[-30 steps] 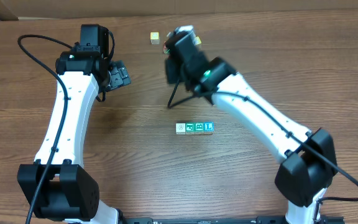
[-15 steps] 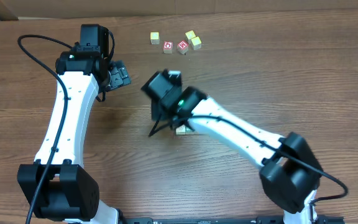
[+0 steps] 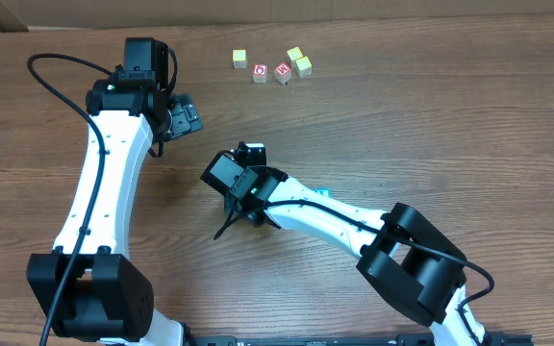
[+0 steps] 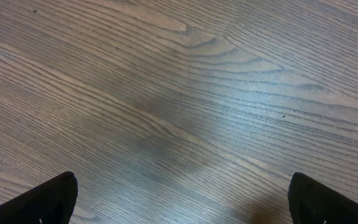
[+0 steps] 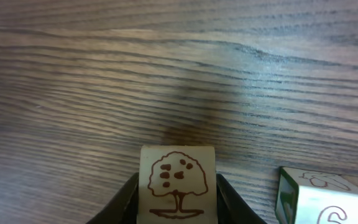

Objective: Flip 5 blocks

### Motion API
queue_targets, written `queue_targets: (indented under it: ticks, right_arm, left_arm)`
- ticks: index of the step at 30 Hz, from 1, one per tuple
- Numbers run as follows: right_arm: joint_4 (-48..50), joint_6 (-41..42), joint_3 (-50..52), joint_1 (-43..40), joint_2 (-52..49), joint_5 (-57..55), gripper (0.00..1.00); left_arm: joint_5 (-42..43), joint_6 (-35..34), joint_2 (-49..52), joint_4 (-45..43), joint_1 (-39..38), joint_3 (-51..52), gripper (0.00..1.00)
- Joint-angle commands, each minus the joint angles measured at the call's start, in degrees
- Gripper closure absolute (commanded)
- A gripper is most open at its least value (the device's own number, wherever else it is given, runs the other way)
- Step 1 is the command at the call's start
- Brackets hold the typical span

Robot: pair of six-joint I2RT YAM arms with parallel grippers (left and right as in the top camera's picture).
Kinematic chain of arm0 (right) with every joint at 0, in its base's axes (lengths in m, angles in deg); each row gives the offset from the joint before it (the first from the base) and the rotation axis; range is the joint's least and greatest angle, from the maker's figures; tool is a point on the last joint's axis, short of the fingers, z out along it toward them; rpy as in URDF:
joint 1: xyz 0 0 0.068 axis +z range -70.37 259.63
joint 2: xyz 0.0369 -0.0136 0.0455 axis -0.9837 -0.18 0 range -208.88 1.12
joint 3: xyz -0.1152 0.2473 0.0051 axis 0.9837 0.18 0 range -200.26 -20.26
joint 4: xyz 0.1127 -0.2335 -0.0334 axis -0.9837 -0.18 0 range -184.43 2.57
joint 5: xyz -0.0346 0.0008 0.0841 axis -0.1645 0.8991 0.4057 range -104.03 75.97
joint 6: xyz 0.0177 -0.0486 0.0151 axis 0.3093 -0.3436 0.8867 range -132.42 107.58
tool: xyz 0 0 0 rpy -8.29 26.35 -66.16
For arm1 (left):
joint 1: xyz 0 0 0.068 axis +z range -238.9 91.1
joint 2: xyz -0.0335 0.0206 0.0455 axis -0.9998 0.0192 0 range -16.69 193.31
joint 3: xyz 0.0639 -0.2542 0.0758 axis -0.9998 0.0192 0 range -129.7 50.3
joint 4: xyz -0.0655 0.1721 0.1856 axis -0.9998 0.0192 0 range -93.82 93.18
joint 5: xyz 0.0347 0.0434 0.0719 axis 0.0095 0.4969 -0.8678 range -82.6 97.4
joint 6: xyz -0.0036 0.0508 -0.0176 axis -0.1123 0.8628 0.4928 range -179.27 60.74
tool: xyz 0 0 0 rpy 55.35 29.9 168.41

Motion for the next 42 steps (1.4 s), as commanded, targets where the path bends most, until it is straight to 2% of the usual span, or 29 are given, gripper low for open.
queue_targets:
  ticks: [1, 4, 5, 9, 15, 17, 19, 22, 25, 33, 42]
  right_arm:
    - [0.31, 0.63, 0.2, 0.44, -0.57, -1.2, 0.66]
    - [0.2, 0.61, 0.2, 0.44, -0.57, -1.2, 0.52]
    - [0.2, 0.59, 0.2, 0.44, -0.57, -1.2, 0.51]
    - [0.63, -0.46, 0.2, 0.44, -0.57, -1.18, 0.46]
    - [0.72, -4.83, -2.91, 0.44, -0.52, -1.22, 0.46]
    - [0.17, -6.54, -4.98, 0.44, -0.42, -1.18, 0.48]
    - [-0.28, -6.49, -6.43, 0.44, -0.39, -1.11, 0.54]
    - [0.55, -6.47, -6.38, 0.44, -0.68, -1.01, 0.75]
    - [1.79, -6.47, -6.01, 0.44, -2.08, -1.03, 0.88]
    - [3.08, -7.34, -5.07, 0.44, -5.86, 1.84, 0.91]
    - [-2.03, -10.58, -6.27, 0.22, -1.33, 0.0, 0.91]
  left_arm:
    - [-1.05, 0.63, -0.26, -0.04, 0.31, -0.76, 0.0]
    - [-1.05, 0.63, -0.26, -0.04, 0.31, -0.76, 0.0]
    - [-1.05, 0.63, -0.26, -0.04, 0.31, -0.76, 0.0]
    - [-1.05, 0.63, -0.26, -0.04, 0.31, -0.76, 0.0]
    - [-1.03, 0.63, -0.26, -0.04, 0.31, -0.76, 0.0]
    - [-1.05, 0.63, -0.26, -0.04, 0.31, -0.76, 0.0]
    - [-1.05, 0.63, -0.26, -0.04, 0.31, -0.76, 0.01]
    - [-1.05, 0.63, -0.26, -0.04, 0.31, -0.76, 0.0]
    - [-1.05, 0.63, -0.26, -0.04, 0.31, -0.76, 0.0]
    - [-1.05, 0.63, -0.26, -0.04, 0.31, -0.76, 0.0]
    - [-1.05, 0.63, -0.26, -0.04, 0.31, -0.76, 0.0]
